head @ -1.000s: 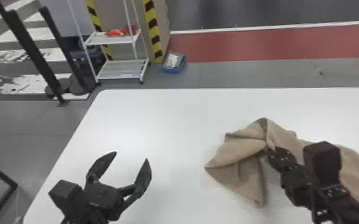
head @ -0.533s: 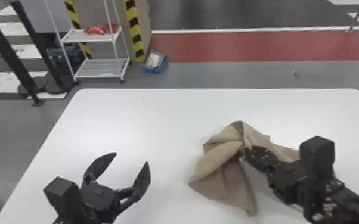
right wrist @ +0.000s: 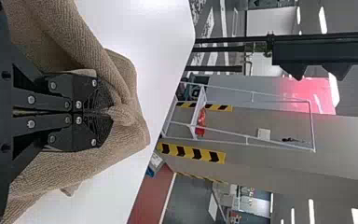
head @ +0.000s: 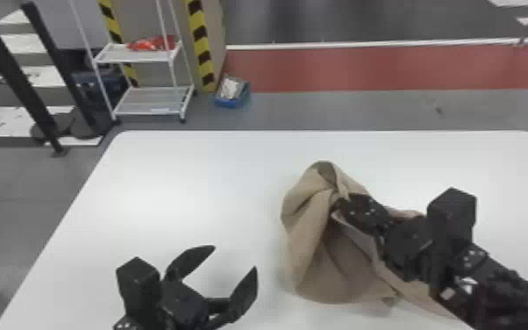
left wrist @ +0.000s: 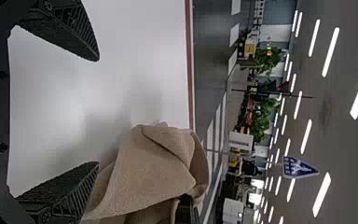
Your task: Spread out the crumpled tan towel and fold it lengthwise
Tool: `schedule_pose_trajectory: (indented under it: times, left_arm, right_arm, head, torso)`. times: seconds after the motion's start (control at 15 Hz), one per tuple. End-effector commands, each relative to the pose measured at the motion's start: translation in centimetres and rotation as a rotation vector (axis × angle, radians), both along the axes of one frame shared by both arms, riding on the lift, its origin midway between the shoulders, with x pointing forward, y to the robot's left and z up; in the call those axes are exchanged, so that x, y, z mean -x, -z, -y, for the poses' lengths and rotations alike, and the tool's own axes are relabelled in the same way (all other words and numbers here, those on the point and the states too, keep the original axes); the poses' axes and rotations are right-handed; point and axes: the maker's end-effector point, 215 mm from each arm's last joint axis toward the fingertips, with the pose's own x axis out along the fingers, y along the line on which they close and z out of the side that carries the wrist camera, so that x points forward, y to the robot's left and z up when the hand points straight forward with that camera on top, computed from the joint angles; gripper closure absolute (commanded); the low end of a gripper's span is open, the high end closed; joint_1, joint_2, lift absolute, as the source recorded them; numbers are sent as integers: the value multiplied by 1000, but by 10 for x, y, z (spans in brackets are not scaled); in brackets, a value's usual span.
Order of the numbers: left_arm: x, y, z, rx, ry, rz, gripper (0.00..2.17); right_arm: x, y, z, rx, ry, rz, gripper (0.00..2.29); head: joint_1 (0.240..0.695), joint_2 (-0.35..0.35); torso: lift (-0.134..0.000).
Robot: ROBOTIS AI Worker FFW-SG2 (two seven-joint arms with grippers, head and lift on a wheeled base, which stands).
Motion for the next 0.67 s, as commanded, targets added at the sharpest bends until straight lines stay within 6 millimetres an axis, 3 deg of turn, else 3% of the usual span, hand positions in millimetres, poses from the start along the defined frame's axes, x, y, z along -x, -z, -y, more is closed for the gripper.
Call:
schedule_pose_trajectory:
  times: [0.0, 0.4, 0.6]
  left_arm:
    - [7, 10, 26, 28, 48, -50, 90]
    - [22, 13, 87, 78, 130, -91, 97]
    - [8, 13, 105, 38, 81, -62, 103]
  right_arm:
    - [0, 5, 8, 3, 16, -9, 1423]
    - [0, 7, 7, 1, 15, -12, 1423]
    - [4, 9, 7, -2, 13, -19, 1423]
  head:
    - [695, 75]
    - [695, -21]
    - [695, -58]
  torso:
    - [-124]
    - [-124]
    - [-124]
